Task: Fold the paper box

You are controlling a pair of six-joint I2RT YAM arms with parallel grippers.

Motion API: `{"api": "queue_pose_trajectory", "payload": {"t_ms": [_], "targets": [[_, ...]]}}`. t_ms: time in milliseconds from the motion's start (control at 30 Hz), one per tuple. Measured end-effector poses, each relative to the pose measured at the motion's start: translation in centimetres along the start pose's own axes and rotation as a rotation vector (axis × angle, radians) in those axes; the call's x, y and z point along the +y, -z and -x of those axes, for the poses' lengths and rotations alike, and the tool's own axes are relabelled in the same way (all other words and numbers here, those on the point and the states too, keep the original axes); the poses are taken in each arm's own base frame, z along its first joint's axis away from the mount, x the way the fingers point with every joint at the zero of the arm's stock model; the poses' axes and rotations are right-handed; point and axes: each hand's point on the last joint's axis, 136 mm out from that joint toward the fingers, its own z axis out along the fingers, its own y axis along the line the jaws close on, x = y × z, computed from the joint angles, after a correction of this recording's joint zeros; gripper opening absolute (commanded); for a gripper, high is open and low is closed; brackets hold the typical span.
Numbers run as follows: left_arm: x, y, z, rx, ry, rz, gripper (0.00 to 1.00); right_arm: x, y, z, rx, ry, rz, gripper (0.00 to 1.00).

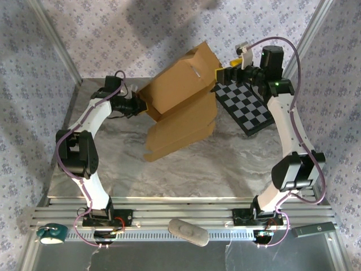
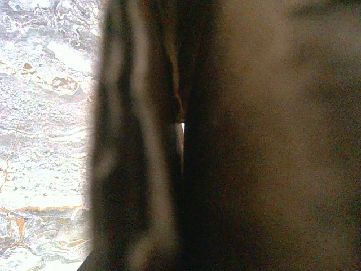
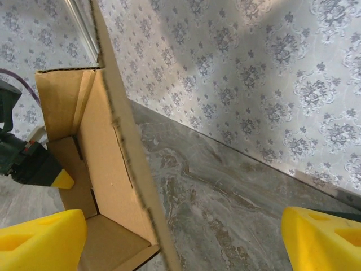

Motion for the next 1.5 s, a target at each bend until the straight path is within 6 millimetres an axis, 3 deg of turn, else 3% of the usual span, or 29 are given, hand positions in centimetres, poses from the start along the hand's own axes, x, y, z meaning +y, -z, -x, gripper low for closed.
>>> {"api": "queue_pose_trajectory", "payload": {"t_ms": [133,233,467,767,1000,1500], "targets": [[0.0,0.0,-0.3,0.010,0.002,0.001,0.00,1.2,-1.3,-0.4,0.034,0.019,0.031,0.83],[-0.1,-0.1,-0.4,0.015,-0.004,0.000,0.00,2.3,-2.4,-0.6,0.056,0.039,0.044,0.72],[-0.1,-0.3,-1.2,0.041,-0.013,0.008,0.00,2.1,-3.0,-0.8,0.087,0.051,0.002,0.00],[1.0,-0.5,-1.7,0.049,0.022,0.043,0.00,4.6,-2.6,-1.0,0.130,0.056,-0.031,0.00],[2.0,-1.4,-2.2,0.048,0.063,0.044,0.13,5.5,-2.4,-1.8,0.164,-0.021,-0.016,0.00],[1.9,-2.1,0.0,-0.055,0.096,0.009,0.22,7.1,-2.0,-1.9,0.184,-0.182,0.055,0.00]]}}
